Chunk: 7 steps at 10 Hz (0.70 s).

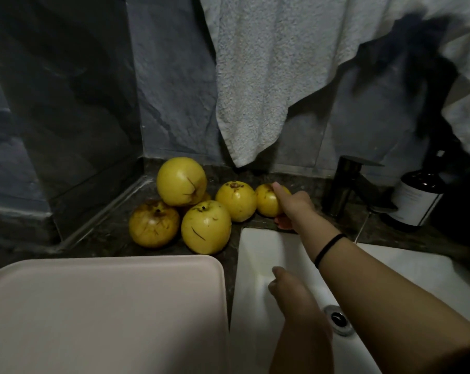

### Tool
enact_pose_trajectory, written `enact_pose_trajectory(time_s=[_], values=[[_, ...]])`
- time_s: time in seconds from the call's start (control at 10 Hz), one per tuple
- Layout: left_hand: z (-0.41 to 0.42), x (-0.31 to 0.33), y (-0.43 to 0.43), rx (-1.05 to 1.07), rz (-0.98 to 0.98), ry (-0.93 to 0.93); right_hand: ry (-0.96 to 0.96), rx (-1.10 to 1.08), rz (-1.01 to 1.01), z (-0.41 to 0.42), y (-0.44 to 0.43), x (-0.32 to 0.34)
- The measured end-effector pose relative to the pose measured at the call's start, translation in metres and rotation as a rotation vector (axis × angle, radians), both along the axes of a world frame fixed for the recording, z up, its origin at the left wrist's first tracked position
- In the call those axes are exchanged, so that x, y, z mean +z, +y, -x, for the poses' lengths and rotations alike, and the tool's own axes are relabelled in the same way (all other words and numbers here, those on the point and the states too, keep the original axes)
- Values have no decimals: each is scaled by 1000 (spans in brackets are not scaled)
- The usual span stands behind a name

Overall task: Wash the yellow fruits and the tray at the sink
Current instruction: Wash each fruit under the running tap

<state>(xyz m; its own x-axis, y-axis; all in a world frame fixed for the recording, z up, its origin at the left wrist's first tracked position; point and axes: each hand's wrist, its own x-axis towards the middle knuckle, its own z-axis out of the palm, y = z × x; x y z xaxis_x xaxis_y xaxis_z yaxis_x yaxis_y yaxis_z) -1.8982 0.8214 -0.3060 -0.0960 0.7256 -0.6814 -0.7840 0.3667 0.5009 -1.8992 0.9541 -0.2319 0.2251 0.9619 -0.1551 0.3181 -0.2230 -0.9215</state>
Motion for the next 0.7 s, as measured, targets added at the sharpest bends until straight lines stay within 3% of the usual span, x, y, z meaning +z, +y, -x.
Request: enact_pose_trajectory(time_s=[0.4,0.5,0.7], values=[[2,26,-17,-40,-114,-3,-2,155,91,-84,-60,9],[1,30,-22,-62,-120,108,20,94,144,-118,-67,-1],[-6,38,-28,-136,-180,259,306,72,161,-143,-72,-3]])
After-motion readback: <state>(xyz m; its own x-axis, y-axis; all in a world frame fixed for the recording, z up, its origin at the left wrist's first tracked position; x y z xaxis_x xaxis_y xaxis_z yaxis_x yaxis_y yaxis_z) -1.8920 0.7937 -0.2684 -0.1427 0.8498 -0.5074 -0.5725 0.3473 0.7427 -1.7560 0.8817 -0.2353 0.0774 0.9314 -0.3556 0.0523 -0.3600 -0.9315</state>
